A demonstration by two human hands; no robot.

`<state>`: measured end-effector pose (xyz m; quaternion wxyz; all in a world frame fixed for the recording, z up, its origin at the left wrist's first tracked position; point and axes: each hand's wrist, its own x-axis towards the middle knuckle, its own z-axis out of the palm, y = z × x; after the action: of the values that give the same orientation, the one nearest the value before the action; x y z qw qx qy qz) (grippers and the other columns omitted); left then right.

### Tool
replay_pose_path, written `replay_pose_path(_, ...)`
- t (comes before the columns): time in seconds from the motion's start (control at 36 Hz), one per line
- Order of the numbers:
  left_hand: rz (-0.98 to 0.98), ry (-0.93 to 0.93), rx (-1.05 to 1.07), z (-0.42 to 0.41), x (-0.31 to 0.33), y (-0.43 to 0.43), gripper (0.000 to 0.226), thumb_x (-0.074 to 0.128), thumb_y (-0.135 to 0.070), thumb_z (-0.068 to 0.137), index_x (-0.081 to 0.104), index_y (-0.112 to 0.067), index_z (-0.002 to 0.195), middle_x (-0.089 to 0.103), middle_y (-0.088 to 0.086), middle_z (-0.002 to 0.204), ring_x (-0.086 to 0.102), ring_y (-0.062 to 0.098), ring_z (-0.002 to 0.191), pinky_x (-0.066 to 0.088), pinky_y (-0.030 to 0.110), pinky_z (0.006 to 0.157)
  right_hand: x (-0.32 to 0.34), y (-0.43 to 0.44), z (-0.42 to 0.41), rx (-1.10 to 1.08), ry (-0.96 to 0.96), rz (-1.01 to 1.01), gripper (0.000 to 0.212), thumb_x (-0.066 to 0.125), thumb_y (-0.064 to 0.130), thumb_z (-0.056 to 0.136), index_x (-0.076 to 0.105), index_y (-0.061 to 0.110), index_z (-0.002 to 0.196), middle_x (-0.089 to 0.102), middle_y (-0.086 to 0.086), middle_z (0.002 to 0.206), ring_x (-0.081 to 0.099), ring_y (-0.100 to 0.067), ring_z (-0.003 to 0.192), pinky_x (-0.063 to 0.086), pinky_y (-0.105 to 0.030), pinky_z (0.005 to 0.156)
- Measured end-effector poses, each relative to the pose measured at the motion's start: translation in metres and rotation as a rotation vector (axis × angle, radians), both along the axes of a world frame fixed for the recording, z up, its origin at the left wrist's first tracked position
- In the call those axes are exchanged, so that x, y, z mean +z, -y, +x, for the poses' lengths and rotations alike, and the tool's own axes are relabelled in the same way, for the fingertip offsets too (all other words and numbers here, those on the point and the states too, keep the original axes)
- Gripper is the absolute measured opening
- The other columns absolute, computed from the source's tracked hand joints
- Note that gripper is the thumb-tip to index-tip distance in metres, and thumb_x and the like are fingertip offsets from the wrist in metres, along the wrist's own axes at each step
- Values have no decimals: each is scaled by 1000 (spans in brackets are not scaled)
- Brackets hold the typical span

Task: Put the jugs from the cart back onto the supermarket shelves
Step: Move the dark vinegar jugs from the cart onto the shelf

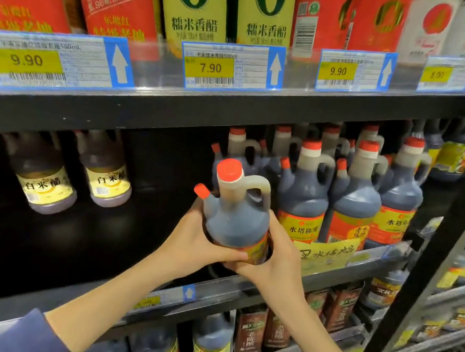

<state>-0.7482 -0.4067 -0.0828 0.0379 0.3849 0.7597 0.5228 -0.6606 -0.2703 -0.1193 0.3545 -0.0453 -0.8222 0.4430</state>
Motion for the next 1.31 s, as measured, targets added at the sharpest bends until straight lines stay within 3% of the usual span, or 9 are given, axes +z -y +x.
replay_pose_path(0.14, 8, 35, 24, -11, -10, -5, 86, 91, -23, 53, 44, -16, 125, 61, -8, 116, 60, -6, 104, 48, 9, 80, -5, -3, -8, 15, 48, 8, 71, 87, 18, 57, 51, 20, 118, 64, 7, 106, 59, -4, 98, 42, -7, 71)
replay_pose_path(0.36, -18, 83, 19, -27, -11, -20, 93, 88, -47, 43, 46, -29, 125, 61, -15, 118, 58, -6, 109, 48, 13, 87, -8, -16, -20, 9, 147, 39, 75, 87, 33, 60, 46, 14, 120, 62, 1, 116, 59, -15, 108, 52, -37, 85)
replay_pose_path(0.44, -40, 113, -1, -34, -9, -28, 97, 91, -49, 42, 50, -25, 127, 65, -8, 120, 61, 2, 111, 52, 33, 96, -7, -21, -22, 1, 183, 46, 71, 88, 30, 61, 46, 9, 113, 62, -2, 113, 59, -18, 107, 50, -33, 84)
replay_pose_path(0.5, -53, 112, -14, -36, -8, -30, 97, 91, -50, 44, 50, -26, 129, 65, -9, 121, 61, 3, 112, 51, 37, 97, -5, -23, -23, 0, 190, 58, 69, 88, 28, 60, 47, 7, 111, 62, -2, 112, 59, -17, 106, 48, -29, 83)
replay_pose_path(0.75, -99, 112, 19, -34, -11, -26, 99, 89, -54, 44, 44, -31, 129, 62, -13, 121, 59, 1, 111, 52, 32, 95, -7, -20, -18, -33, 144, 61, 71, 88, 30, 60, 51, 10, 117, 65, 0, 113, 60, -14, 106, 49, -28, 85)
replay_pose_path(0.89, -251, 27, 15, -26, -22, -9, 87, 86, -31, 64, 37, -24, 135, 53, -18, 118, 54, 3, 114, 45, 23, 98, -18, -22, -5, -27, 116, 93, 64, 84, 29, 66, 55, 14, 121, 67, 0, 109, 61, -15, 104, 53, -38, 87)
replay_pose_path(0.97, -321, -38, -8, -22, -30, -2, 75, 83, -30, 69, 46, -17, 133, 56, -13, 123, 52, 1, 116, 43, 19, 101, -24, -22, -2, -97, 123, 149, 54, 83, 29, 68, 60, 10, 114, 70, -4, 102, 64, -21, 97, 53, -43, 83)
replay_pose_path(1.11, -338, -54, 1, -21, -38, -4, 61, 79, -31, 74, 55, -17, 128, 65, -6, 123, 57, 2, 116, 46, 25, 102, -30, -23, -7, -157, 121, 184, 45, 79, 33, 72, 63, 10, 108, 70, -5, 91, 66, -23, 88, 54, -44, 76)
replay_pose_path(1.31, -371, -90, 36, -26, -39, -6, 63, 78, -39, 72, 57, -16, 127, 66, -4, 122, 60, 7, 114, 49, 33, 100, -28, -26, -11, -164, 130, 248, 34, 80, 30, 73, 63, 9, 93, 69, -3, 79, 66, -22, 77, 56, -43, 69)
